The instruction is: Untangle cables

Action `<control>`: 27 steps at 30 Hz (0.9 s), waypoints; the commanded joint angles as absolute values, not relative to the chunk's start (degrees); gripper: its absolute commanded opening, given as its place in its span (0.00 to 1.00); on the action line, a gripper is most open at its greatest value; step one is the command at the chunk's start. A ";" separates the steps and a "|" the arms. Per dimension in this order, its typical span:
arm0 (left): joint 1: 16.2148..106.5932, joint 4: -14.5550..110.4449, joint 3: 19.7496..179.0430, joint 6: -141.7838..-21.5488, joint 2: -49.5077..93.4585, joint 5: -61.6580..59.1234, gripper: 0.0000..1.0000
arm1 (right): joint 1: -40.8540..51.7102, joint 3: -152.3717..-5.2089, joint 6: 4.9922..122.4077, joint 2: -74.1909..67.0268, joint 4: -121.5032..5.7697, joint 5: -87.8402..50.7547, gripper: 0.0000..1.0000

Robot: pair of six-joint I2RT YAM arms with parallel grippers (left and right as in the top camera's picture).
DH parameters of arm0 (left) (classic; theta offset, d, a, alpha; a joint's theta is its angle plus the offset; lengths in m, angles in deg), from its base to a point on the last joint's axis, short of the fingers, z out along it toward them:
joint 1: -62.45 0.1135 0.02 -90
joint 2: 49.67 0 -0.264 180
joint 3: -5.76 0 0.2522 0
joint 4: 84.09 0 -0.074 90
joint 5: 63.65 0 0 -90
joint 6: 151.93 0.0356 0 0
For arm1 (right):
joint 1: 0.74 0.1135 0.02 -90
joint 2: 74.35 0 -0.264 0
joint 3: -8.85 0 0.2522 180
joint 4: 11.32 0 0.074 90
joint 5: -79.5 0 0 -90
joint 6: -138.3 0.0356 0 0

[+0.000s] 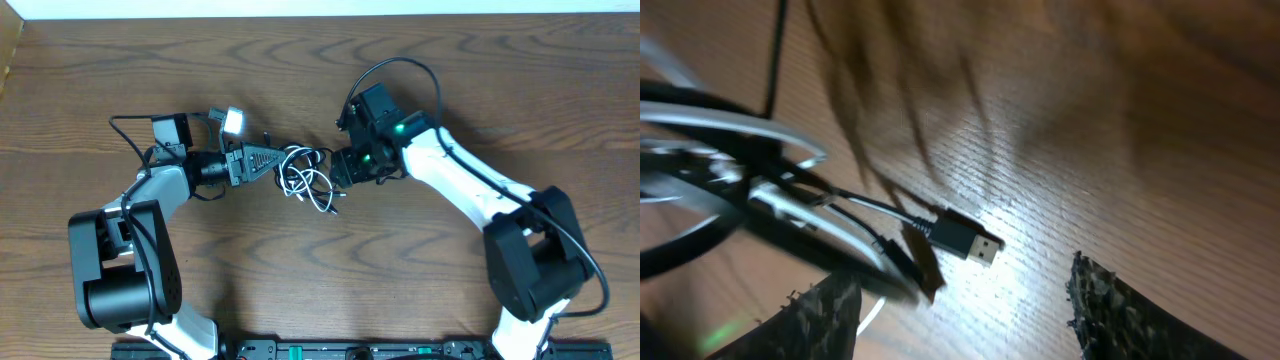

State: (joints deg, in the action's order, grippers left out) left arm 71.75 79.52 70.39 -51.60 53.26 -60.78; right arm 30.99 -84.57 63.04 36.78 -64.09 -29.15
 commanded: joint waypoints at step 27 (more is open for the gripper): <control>71.91 79.69 70.70 -51.49 52.15 -62.53 0.07 | 29.46 -83.92 72.11 41.13 -71.52 8.37 0.64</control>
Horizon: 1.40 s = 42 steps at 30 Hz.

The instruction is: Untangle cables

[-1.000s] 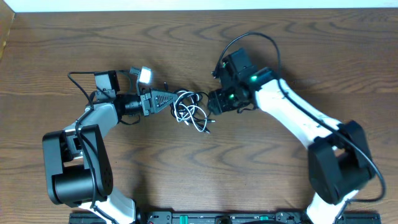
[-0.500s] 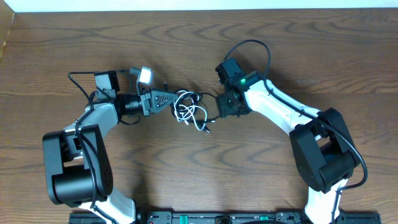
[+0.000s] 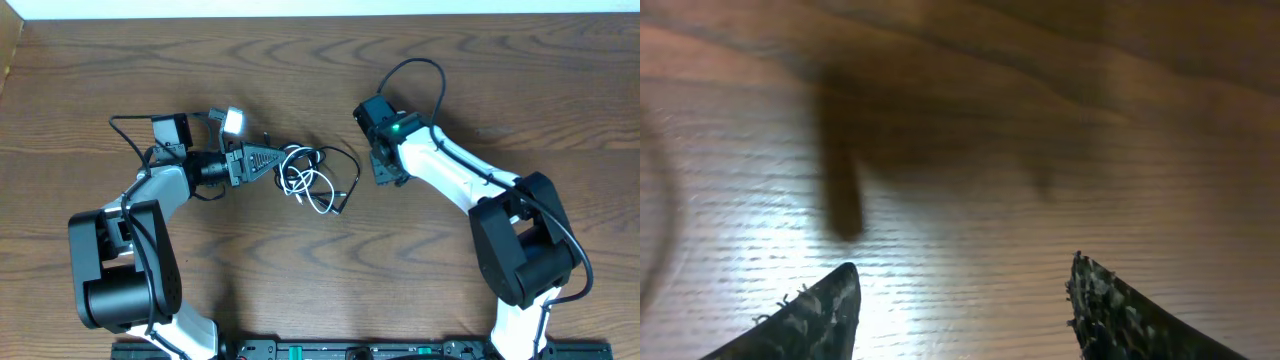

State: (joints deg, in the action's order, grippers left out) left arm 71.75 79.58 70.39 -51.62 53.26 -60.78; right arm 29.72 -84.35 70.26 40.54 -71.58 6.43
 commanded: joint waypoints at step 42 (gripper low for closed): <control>71.91 79.71 70.70 -51.49 52.15 -62.53 0.08 | 36.37 -89.88 69.30 33.06 -54.80 -34.55 0.01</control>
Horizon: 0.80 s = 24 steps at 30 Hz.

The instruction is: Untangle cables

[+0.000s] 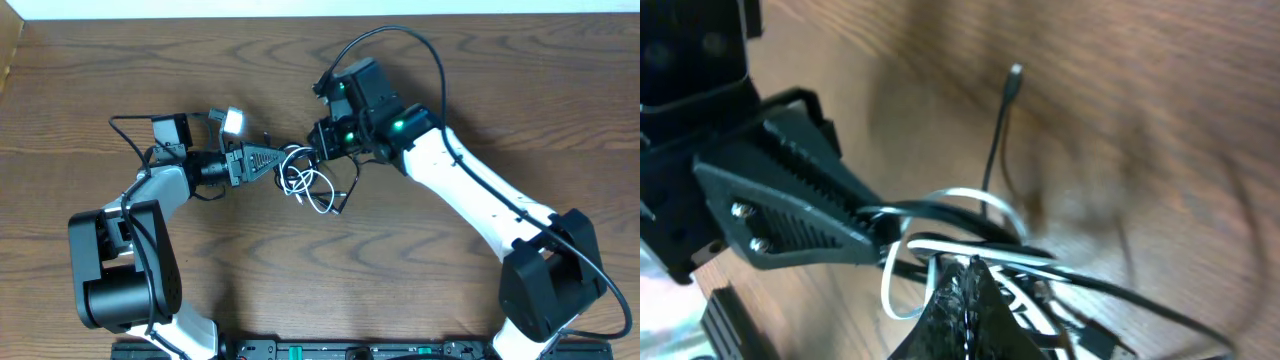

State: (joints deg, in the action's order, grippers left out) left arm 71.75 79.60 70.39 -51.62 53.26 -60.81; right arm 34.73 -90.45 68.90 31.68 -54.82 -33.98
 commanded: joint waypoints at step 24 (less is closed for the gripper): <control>71.91 79.74 70.70 -51.49 52.15 -62.53 0.07 | 41.24 -89.86 69.73 41.04 -54.07 -24.39 0.01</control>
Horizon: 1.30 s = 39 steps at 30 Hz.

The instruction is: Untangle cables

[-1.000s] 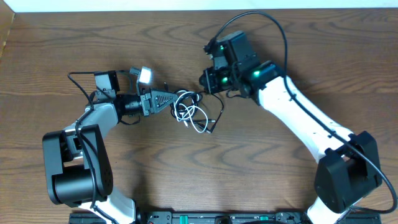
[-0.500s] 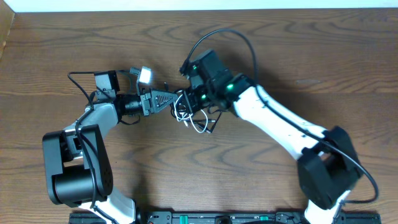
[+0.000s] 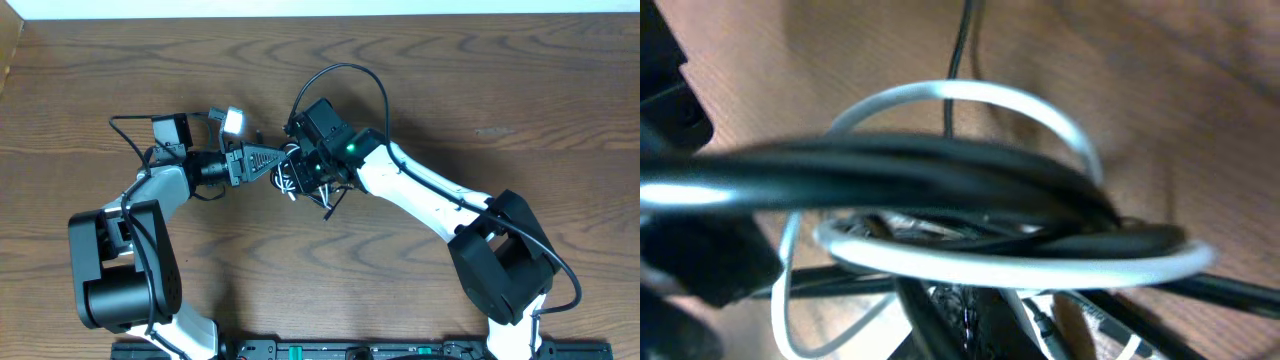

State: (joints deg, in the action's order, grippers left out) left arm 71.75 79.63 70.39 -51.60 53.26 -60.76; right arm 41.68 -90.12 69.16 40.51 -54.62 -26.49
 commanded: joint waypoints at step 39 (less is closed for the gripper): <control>80.26 75.71 70.74 -73.33 52.15 -32.28 0.07 | 26.01 -67.57 79.90 40.60 -48.81 -2.40 0.01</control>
State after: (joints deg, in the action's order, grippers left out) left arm 78.97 76.98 69.96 -66.66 53.15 -42.45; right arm 29.68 -69.77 82.74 37.24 -44.33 -9.13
